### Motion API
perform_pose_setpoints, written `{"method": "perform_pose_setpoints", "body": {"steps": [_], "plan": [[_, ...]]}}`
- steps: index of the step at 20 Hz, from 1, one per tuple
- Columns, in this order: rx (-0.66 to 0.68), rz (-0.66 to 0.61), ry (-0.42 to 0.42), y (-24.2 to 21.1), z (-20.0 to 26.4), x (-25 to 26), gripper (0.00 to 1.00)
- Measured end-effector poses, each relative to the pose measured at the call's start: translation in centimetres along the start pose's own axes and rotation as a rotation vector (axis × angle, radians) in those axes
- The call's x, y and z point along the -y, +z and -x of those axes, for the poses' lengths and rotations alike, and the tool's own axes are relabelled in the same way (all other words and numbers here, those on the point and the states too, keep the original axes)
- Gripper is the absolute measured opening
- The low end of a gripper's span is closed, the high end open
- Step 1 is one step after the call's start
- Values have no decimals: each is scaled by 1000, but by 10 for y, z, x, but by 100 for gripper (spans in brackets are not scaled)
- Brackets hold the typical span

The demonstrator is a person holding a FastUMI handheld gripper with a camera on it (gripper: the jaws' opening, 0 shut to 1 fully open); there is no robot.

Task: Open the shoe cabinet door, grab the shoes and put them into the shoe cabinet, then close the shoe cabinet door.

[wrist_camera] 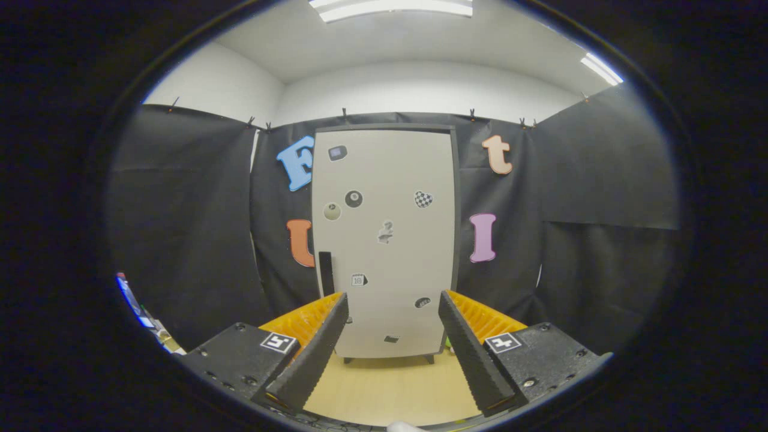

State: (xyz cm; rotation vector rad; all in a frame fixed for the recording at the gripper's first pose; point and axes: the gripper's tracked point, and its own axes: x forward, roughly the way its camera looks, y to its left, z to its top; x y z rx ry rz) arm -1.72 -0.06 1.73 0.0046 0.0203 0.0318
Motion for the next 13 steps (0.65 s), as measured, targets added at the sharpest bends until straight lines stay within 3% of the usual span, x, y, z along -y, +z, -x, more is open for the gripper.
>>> {"method": "perform_pose_setpoints", "body": {"steps": [13], "plan": [[8, -8, -15, 0, 1, 3, 99]]}}
